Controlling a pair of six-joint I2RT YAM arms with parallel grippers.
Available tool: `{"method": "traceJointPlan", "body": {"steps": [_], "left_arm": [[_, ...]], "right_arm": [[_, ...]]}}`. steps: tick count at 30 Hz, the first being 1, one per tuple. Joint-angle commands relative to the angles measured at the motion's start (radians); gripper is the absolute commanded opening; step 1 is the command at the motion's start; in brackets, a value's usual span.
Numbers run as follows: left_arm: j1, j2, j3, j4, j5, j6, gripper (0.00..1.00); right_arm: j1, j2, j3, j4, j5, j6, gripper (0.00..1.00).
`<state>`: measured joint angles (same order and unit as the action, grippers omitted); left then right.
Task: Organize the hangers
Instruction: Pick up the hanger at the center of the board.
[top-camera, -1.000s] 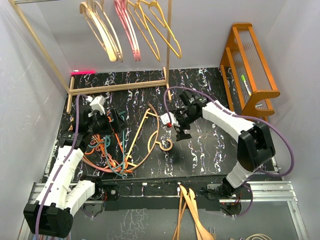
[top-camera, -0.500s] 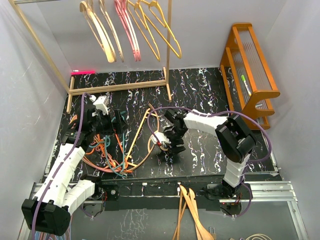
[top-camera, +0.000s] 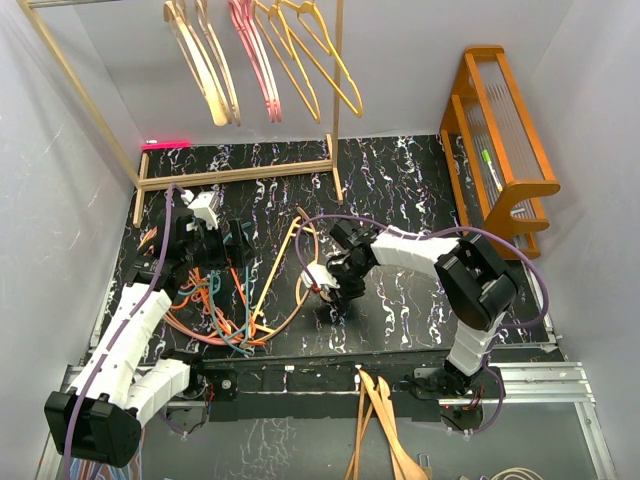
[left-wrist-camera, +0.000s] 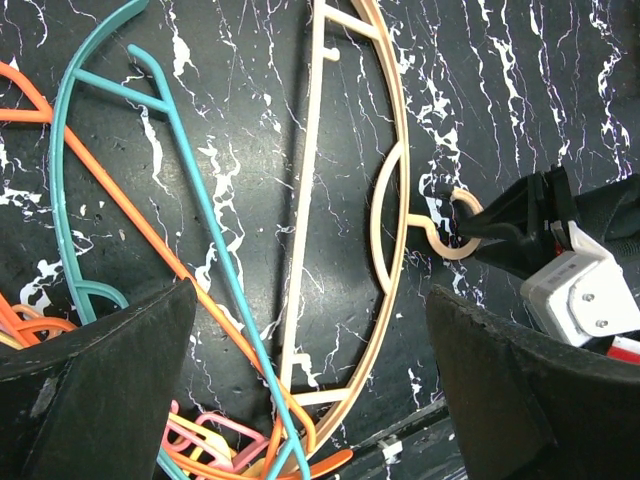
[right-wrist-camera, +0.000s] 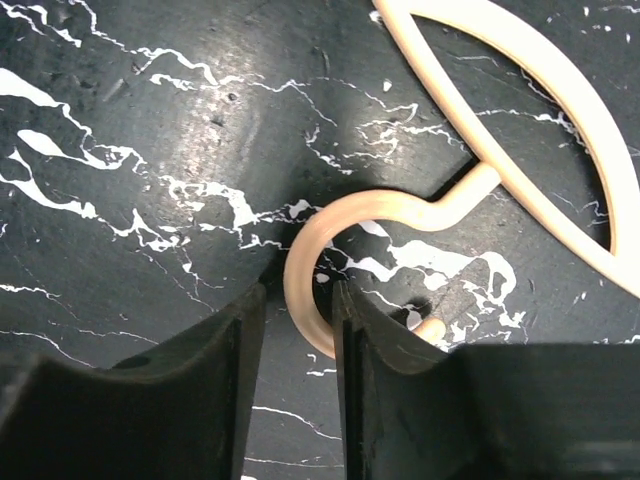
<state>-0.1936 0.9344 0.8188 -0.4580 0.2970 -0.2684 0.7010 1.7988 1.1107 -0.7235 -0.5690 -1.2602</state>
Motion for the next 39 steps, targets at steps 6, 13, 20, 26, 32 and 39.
{"method": "traceJointPlan", "body": {"steps": [6, 13, 20, 26, 32, 39], "left_arm": [[-0.013, -0.012, 0.047, -0.032, 0.018, 0.045, 0.97], [-0.192, 0.045, 0.139, -0.086, 0.007, 0.199, 0.97], [-0.416, 0.035, 0.105, 0.006, -0.014, 0.39, 0.97], [-0.647, 0.126, 0.015, 0.135, -0.199, 0.565, 0.97], [-0.679, 0.099, -0.179, 0.476, -0.181, 0.74, 0.97], [-0.679, 0.157, -0.367, 0.806, -0.144, 0.927, 0.97]], "right_arm": [[0.012, -0.042, -0.064, 0.03, 0.099, 0.031, 0.08], [-0.076, -0.169, 0.084, -0.296, -0.013, -0.097, 0.08], [-0.236, -0.18, 0.245, -0.593, -0.07, -0.247, 0.08], [-0.305, -0.2, 0.282, -0.628, -0.018, -0.294, 0.08], [-0.346, -0.208, 0.339, -0.629, -0.021, -0.309, 0.08], [-0.387, -0.185, 0.401, -0.63, -0.02, -0.312, 0.08]]}}
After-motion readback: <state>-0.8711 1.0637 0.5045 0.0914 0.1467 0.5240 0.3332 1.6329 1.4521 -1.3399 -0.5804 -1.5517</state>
